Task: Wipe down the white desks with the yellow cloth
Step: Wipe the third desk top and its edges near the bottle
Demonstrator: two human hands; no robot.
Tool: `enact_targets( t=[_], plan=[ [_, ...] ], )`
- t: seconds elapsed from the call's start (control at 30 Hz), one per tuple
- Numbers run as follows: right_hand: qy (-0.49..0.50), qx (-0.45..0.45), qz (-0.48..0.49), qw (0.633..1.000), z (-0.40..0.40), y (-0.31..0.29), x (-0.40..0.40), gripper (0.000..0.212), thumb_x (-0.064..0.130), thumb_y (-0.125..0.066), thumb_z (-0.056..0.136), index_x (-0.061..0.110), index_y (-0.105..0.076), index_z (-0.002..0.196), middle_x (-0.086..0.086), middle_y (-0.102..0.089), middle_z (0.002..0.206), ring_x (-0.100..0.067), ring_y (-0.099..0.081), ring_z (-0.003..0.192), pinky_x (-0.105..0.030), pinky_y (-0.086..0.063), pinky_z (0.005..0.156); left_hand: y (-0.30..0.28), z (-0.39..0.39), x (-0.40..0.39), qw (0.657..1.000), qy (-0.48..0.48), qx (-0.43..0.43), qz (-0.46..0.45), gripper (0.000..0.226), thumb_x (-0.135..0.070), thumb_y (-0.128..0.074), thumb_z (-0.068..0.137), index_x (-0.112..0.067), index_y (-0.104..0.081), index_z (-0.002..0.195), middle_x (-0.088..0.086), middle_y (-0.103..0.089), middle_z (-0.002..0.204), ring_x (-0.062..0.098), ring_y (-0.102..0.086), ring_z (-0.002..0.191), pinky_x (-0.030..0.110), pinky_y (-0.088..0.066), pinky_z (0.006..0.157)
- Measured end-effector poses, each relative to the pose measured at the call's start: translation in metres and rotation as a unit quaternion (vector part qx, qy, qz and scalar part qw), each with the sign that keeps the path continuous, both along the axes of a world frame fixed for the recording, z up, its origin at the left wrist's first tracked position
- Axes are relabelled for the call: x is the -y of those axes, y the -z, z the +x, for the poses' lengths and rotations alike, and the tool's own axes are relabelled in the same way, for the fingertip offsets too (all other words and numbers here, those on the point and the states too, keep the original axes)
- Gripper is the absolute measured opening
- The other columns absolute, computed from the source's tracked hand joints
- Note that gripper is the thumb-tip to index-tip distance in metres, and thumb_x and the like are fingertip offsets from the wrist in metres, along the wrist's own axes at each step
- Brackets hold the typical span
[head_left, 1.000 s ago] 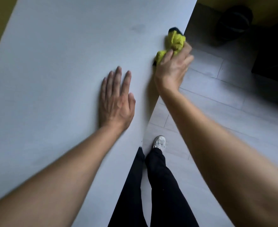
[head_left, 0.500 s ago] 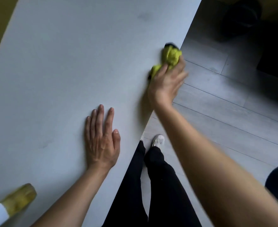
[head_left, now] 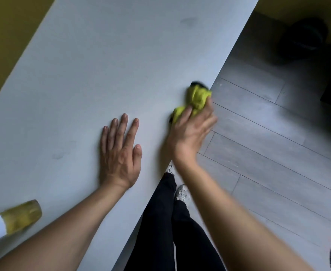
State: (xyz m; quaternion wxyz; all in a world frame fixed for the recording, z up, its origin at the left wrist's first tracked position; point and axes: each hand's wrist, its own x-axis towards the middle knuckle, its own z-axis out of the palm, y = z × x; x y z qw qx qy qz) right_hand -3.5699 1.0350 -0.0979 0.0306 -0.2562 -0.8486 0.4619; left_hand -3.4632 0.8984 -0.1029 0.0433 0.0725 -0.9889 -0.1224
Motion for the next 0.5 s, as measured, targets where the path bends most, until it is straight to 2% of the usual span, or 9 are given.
enact_targets(
  t=[0.1, 0.17, 0.37, 0.5],
  plan=[
    [-0.035, 0.028, 0.001, 0.999, 0.081, -0.006, 0.018, 0.056, 0.034, -0.043, 0.104, 0.021, -0.026, 0.156, -0.011, -0.042, 0.130, -0.034, -0.044, 0.118, -0.046, -0.043, 0.097, 0.001, 0.000, 0.001, 1.000, 0.005, 0.002, -0.013, 0.062, -0.031, -0.038, 0.101, -0.016, -0.038, 0.161, 0.010, -0.029, 0.171, 0.034, -0.027, 0.157, 0.057, -0.018, 0.128],
    [-0.039, 0.040, -0.005, 0.998, 0.089, -0.007, 0.020, 0.057, 0.032, -0.045, 0.104, 0.021, -0.026, 0.157, -0.012, -0.041, 0.132, -0.033, -0.043, 0.120, -0.047, -0.044, 0.095, 0.002, 0.001, 0.002, 1.000, 0.005, 0.000, -0.017, 0.063, -0.031, -0.039, 0.100, -0.016, -0.038, 0.161, 0.010, -0.029, 0.170, 0.034, -0.027, 0.157, 0.056, -0.018, 0.128],
    [0.023, 0.033, 0.024, 0.999, -0.029, -0.001, -0.002, 0.055, 0.031, -0.046, 0.102, 0.023, -0.032, 0.155, -0.014, -0.043, 0.130, -0.039, -0.046, 0.118, -0.049, -0.042, 0.099, 0.003, 0.002, 0.001, 1.000, 0.000, 0.002, -0.013, 0.065, -0.029, -0.041, 0.098, -0.018, -0.038, 0.162, 0.009, -0.029, 0.171, 0.033, -0.026, 0.158, 0.054, -0.016, 0.129],
    [0.023, 0.066, 0.065, 0.995, -0.100, -0.003, -0.020, 0.052, 0.033, -0.042, 0.104, 0.025, -0.029, 0.154, -0.008, -0.040, 0.134, -0.030, -0.047, 0.119, -0.044, -0.045, 0.096, 0.002, 0.001, 0.001, 1.000, -0.001, -0.002, -0.010, 0.065, -0.030, -0.041, 0.098, -0.019, -0.037, 0.162, 0.008, -0.028, 0.171, 0.031, -0.025, 0.158, 0.053, -0.015, 0.129]
  ],
)
